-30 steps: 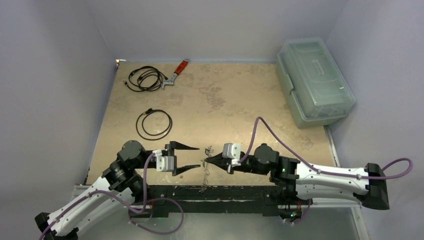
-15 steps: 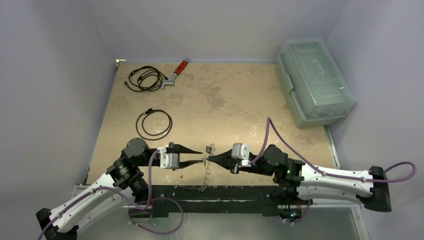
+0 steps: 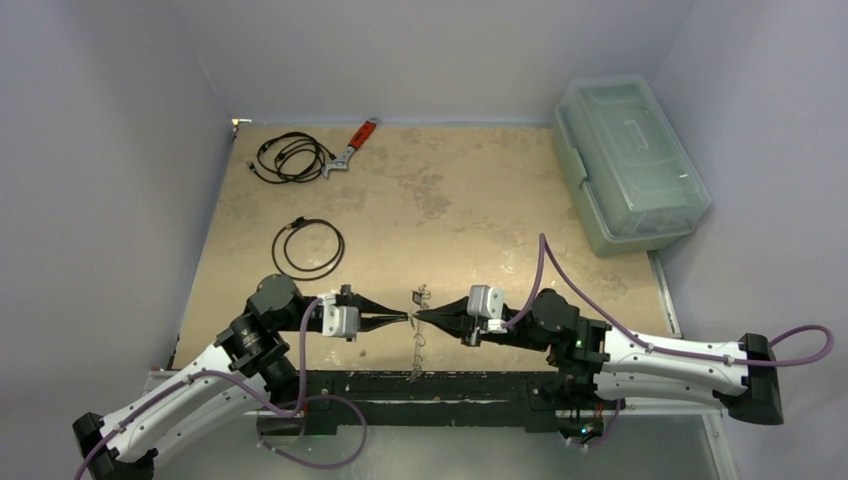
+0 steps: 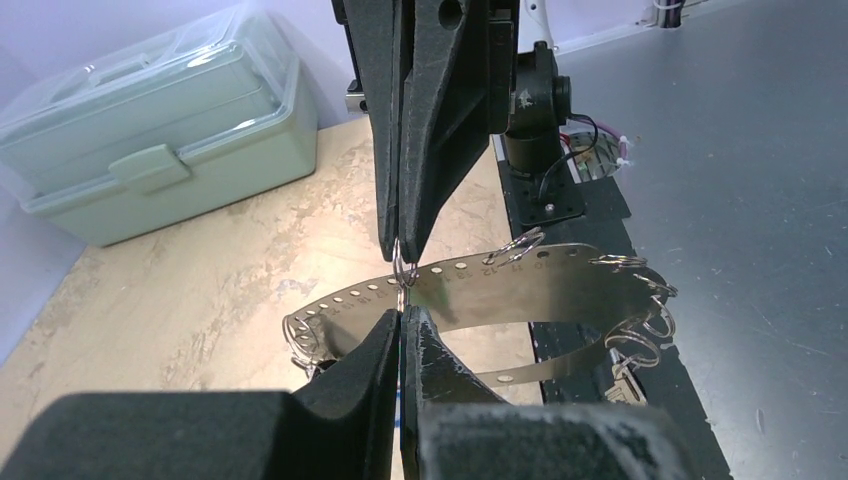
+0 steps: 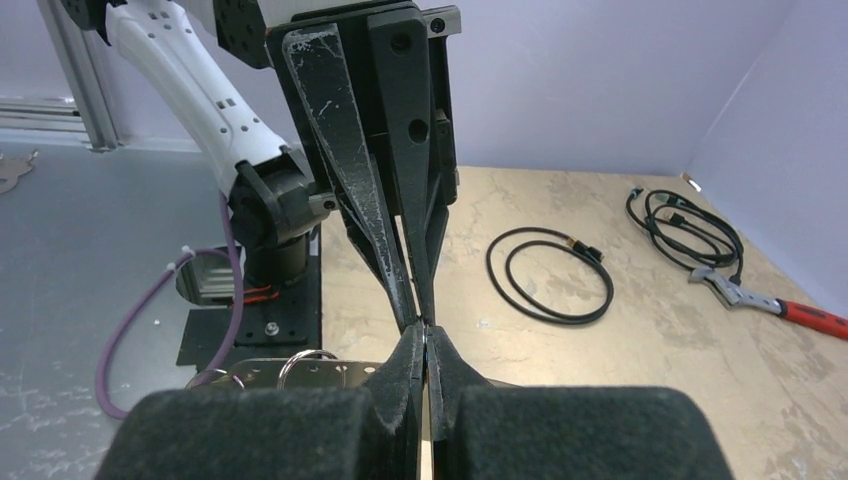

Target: Put the keys on the keyring

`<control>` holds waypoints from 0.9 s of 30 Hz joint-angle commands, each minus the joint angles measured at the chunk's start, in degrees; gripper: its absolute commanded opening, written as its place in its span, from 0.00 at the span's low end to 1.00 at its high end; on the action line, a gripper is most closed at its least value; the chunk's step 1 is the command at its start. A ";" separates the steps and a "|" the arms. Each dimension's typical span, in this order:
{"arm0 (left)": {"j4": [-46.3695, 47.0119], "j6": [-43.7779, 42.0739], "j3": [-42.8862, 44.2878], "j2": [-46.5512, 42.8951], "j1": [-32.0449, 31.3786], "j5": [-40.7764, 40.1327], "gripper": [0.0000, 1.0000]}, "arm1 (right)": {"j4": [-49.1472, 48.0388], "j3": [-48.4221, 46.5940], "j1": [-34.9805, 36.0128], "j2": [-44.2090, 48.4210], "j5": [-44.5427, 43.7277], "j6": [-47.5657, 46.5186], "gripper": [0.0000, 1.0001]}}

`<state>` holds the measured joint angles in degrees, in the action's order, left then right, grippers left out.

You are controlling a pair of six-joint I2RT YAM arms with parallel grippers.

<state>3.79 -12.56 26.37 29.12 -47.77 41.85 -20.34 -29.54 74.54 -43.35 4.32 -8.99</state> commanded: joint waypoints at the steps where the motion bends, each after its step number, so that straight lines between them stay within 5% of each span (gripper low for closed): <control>1: 1.63 0.25 0.17 -0.53 -0.05 0.60 0.00 | -6.37 -0.33 -0.01 2.24 0.85 -0.05 0.00; 7: 1.51 0.51 0.21 -0.60 -0.05 0.84 0.00 | -9.64 0.53 -0.01 3.33 0.26 0.10 0.00; 8: 1.52 0.69 0.26 -0.38 -0.09 0.95 0.04 | -9.84 0.45 -0.01 3.14 0.40 0.15 0.00; 11: 1.37 1.14 0.88 -0.53 0.09 1.02 0.39 | -9.98 0.17 -0.01 2.24 1.22 0.31 0.00; 14: 2.94 2.61 0.95 -1.75 0.72 1.47 0.50 | -9.98 -0.14 -0.01 1.42 1.87 0.38 0.00; 27: 5.23 5.55 1.44 0.33 1.27 4.29 0.34 | -11.78 -2.40 -0.01 -2.37 3.59 -0.23 0.00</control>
<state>6.87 -8.05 26.37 29.43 -46.87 44.49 -25.98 -28.71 74.54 -45.71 6.72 -8.99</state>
